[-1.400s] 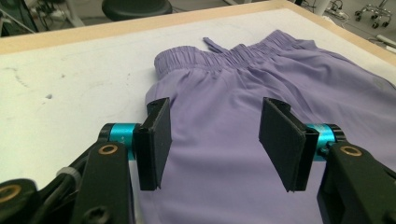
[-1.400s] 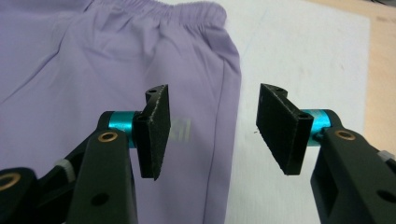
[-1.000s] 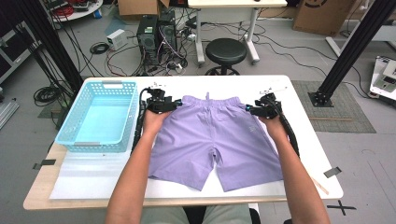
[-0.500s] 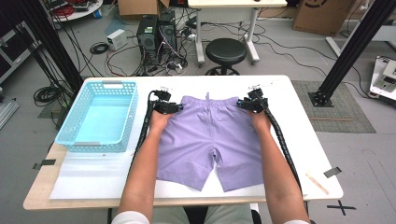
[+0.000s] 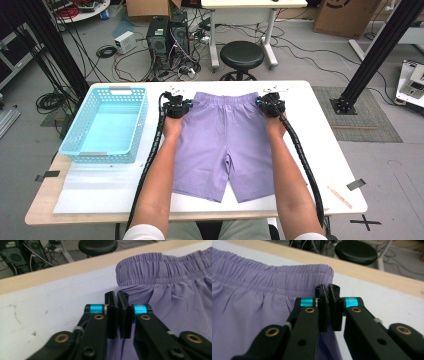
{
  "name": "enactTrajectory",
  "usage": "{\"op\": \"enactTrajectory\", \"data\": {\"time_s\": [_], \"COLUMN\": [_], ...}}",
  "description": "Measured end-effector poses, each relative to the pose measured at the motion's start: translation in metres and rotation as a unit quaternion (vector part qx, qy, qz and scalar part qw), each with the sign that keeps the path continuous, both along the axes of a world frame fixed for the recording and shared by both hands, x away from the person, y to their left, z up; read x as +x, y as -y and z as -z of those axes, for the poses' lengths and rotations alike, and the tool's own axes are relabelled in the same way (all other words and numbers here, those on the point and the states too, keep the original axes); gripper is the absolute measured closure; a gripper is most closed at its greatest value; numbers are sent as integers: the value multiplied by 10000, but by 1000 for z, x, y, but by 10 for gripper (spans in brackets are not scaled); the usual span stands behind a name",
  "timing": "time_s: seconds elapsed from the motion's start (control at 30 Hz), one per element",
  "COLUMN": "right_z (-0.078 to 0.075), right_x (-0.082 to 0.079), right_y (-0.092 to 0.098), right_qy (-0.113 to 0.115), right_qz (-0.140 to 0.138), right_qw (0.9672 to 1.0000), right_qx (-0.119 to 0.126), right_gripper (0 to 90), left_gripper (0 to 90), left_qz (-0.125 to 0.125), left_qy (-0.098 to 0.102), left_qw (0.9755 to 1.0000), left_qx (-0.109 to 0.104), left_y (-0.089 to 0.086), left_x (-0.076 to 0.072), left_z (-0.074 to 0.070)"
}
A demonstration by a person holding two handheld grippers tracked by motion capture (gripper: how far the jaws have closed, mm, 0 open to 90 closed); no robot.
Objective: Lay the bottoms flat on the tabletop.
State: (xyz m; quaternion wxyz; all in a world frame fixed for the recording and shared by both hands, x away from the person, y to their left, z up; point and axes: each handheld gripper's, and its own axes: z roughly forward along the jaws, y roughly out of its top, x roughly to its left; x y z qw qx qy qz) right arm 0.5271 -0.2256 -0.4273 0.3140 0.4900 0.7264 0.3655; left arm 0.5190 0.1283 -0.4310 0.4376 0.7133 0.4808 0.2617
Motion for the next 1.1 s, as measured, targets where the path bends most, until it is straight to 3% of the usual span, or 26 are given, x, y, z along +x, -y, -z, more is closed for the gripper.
{"op": "enactTrajectory", "data": {"time_s": [0.03, 0.1, 0.17, 0.23, 0.37, 0.5, 0.53, 0.6, 0.67, 0.73, 0.77, 0.83, 0.87, 0.9, 0.93, 0.97, 1.1], "right_z": [2, 5, 6, 6, 6, 12, 15, 19, 20, 19, 19, 20, 21, 22, 21, 20, 8], "right_x": [0, 0, -4, -8, -20, -25, -26, -25, -27, -27, -27, -27, -26, -27, -28, -29, -38], "right_y": [-1, 2, 7, 15, 31, 47, 48, 48, 47, 44, 43, 45, 48, 48, 49, 49, 58], "right_qy": [-38, -237, -247, -264, -396, -877, -1024, -1218, -1141, -1078, -959, -918, -964, -952, -892, -843, -647], "right_qz": [102, 168, 173, 114, -27, -168, -245, -307, -297, -303, -84, 98, 118, 113, 66, 55, 41], "right_qw": [9999, 9996, 9995, 9994, 9992, 9956, 9939, 9919, 9930, 9935, 9943, 9950, 9950, 9952, 9958, 9963, 9977], "right_qx": [-127, -25, 76, 181, 54, 298, 331, 210, 50, -191, -448, -373, -241, -171, -174, -178, 192], "right_gripper": [784, 737, 718, 717, 717, 694, 694, 744, 897, 900, 900, 900, 900, 898, 872, 798, 730], "left_gripper": [601, 571, 557, 556, 560, 572, 594, 689, 870, 878, 879, 878, 866, 780, 641, 591, 528], "left_qz": [-42, -3, 20, 105, 201, 200, 155, 187, 251, 73, 9, -26, -17, -17, 7, -13, -34], "left_qy": [-80, -159, -139, -221, -579, -968, -890, -932, -927, -870, -844, -832, -809, -769, -808, -803, -562], "left_qw": [10000, 9999, 9999, 9996, 9980, 9951, 9958, 9954, 9951, 9959, 9963, 9964, 9965, 9969, 9966, 9967, 9984], "left_qx": [-43, 21, 75, 118, 141, 97, 123, 149, 218, 219, 184, 149, 185, 172, 156, 101, -8], "left_y": [-2, -6, -9, -11, -16, -18, -17, -17, -17, -18, -18, -18, -18, -17, -19, -20, -26], "left_x": [-1, -3, -8, -13, -21, -24, -25, -26, -27, -27, -26, -26, -26, -27, -27, -28, -40], "left_z": [0, -1, -4, -4, 5, 18, 19, 19, 18, 18, 18, 19, 19, 19, 18, 17, 12]}}
